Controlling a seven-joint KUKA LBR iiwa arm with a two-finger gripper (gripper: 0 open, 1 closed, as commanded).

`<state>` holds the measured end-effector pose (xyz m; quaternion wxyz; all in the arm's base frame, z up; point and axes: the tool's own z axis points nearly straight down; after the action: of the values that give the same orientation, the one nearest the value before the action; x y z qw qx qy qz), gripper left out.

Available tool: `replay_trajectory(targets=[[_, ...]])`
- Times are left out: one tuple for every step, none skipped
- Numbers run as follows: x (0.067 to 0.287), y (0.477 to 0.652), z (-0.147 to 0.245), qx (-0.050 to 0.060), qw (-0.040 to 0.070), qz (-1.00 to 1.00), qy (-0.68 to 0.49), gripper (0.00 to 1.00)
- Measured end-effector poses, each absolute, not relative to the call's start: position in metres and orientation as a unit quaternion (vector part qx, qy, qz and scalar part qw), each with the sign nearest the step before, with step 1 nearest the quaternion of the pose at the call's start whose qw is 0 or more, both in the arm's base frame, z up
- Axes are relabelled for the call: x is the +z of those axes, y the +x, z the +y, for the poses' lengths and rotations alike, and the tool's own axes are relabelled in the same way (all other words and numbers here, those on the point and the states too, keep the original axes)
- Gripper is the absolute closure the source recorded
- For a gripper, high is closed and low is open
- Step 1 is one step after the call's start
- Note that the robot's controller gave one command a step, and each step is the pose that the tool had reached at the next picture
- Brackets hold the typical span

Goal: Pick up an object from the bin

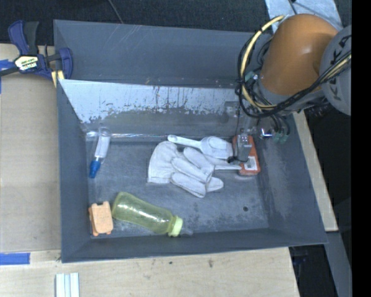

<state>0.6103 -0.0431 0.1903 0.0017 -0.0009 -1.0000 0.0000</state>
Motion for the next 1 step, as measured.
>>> replay_trajectory(targets=[[0.1952, 0.6112, -0.0429, 0.000, -0.002, -1.000, -0.001, 0.00]])
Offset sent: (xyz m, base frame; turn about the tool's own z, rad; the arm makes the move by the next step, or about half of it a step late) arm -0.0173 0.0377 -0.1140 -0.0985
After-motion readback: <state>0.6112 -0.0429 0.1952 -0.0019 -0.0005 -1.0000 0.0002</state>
